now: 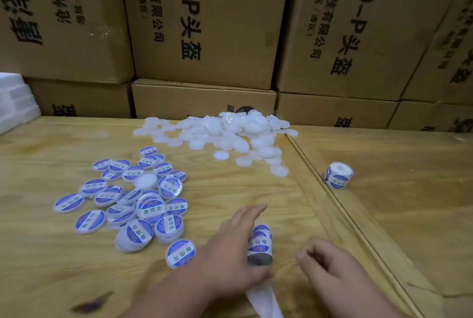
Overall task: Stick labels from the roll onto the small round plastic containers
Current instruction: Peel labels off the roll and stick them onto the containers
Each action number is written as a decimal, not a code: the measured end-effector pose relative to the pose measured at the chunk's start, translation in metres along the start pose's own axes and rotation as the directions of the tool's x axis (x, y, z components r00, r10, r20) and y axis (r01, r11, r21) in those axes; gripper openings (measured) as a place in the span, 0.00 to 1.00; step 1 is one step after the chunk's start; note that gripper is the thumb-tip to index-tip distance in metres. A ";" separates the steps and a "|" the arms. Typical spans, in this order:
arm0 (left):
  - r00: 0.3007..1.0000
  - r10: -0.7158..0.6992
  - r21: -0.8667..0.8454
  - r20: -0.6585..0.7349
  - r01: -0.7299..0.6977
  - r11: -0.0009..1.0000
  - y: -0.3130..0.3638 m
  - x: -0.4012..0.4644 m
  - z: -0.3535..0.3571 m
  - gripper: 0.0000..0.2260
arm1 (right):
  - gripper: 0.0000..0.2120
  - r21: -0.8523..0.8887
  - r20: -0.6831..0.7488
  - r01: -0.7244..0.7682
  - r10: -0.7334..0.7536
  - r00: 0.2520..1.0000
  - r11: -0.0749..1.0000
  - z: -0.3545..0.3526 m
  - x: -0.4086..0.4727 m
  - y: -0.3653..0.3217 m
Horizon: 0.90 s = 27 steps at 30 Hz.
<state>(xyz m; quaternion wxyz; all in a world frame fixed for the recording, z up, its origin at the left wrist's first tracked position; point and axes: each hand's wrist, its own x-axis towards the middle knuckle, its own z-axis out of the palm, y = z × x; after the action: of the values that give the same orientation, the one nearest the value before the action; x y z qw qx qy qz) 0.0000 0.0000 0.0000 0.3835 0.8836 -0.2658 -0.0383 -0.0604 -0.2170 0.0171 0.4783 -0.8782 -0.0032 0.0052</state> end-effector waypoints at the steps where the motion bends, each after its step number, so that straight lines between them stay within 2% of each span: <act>1: 1.000 0.001 -0.015 0.030 -0.001 1.000 -0.002 0.008 0.002 0.43 | 0.09 0.028 -0.055 -0.020 0.022 0.998 0.999 0.004 0.022 0.003; 2: 0.999 -0.026 -0.026 0.033 0.027 0.999 -0.005 0.017 0.007 0.40 | 0.09 0.059 -0.087 -0.077 0.082 0.993 0.995 0.005 0.039 -0.001; 5: 0.992 -0.103 -0.105 -0.070 0.095 0.990 -0.021 0.043 0.020 0.33 | 0.10 0.184 -0.039 -0.149 0.158 0.987 0.972 0.013 0.094 0.004; 7: 0.978 -0.158 -0.232 -0.137 0.124 0.965 -0.024 0.062 0.022 0.33 | 0.13 0.293 0.004 -0.143 0.148 0.989 0.945 0.013 0.120 0.007; 9: 0.960 -0.185 -0.306 -0.210 0.115 0.945 -0.026 0.087 0.024 0.32 | 0.18 0.337 0.084 -0.136 0.114 0.990 0.932 0.013 0.141 0.003; 11: 0.950 -0.208 -0.373 -0.235 0.109 0.921 -0.024 0.110 0.023 0.33 | 0.19 0.357 0.153 -0.104 0.052 0.987 0.928 0.016 0.161 0.001; 12: 0.950 -0.207 -0.398 -0.233 0.101 0.912 -0.024 0.120 0.023 0.34 | 0.18 0.370 0.147 -0.084 0.030 0.989 0.925 0.020 0.170 0.001; 14: 0.957 -0.186 -0.433 -0.222 0.074 0.898 -0.026 0.133 0.025 0.35 | 0.15 0.429 0.039 -0.033 0.018 0.999 0.903 0.024 0.183 0.006; 17: 0.959 -0.128 -0.350 -0.253 0.033 0.936 -0.035 0.143 0.023 0.35 | 0.14 0.431 -0.217 0.067 0.031 0.976 0.900 0.023 0.203 0.021; 19: 0.939 -0.130 -0.286 -0.317 0.036 0.958 -0.044 0.151 0.018 0.32 | 0.15 0.366 -0.295 0.084 0.030 0.955 0.927 0.020 0.214 0.028; 23: 0.869 -0.203 -0.093 -0.452 0.180 0.979 -0.064 0.181 0.004 0.31 | 0.16 0.238 -0.195 0.086 -0.039 0.980 0.968 0.017 0.227 0.034; 27: 0.865 -0.277 0.139 -0.419 0.363 0.921 -0.071 0.206 0.005 0.31 | 0.20 0.136 -0.115 0.125 -0.109 0.987 0.983 0.022 0.228 0.035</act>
<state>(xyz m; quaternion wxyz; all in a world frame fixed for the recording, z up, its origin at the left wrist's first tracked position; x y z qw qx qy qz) 0.2064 -0.0664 -0.0253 0.3199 0.9410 -0.0352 0.1042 0.1670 -0.2155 -0.0258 0.5388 -0.8390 -0.0287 -0.0699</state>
